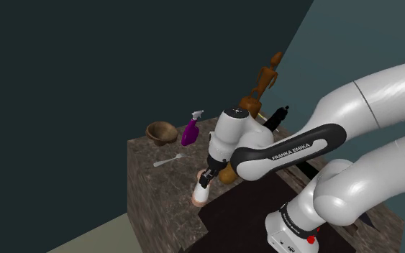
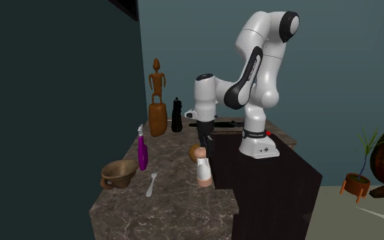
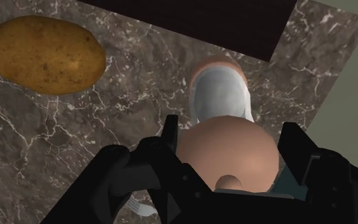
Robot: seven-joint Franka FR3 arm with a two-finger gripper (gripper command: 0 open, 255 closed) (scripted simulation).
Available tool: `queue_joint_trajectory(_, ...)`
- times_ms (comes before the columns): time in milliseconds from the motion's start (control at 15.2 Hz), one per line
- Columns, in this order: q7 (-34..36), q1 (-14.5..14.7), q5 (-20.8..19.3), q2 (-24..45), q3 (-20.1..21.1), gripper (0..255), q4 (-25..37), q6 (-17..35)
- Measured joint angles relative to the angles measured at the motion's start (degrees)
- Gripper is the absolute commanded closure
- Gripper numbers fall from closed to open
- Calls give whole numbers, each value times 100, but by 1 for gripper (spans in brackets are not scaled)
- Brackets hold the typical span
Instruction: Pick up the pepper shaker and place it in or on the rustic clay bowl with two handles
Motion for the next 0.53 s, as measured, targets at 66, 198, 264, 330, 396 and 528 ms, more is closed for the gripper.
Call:
queue_joint_trajectory(66,-25,23,38,-90,-17,255,14,-101)
queue_joint_trajectory(198,-72,57,93,-261,-56,255,61,-314)
queue_joint_trajectory(264,-83,74,114,-334,-69,255,90,-414)
queue_joint_trajectory(330,-109,84,133,-415,-94,255,111,-512)
queue_joint_trajectory(396,-132,102,158,-504,-116,255,122,-611)
queue_joint_trajectory(528,-171,125,188,-666,-161,255,174,-821)
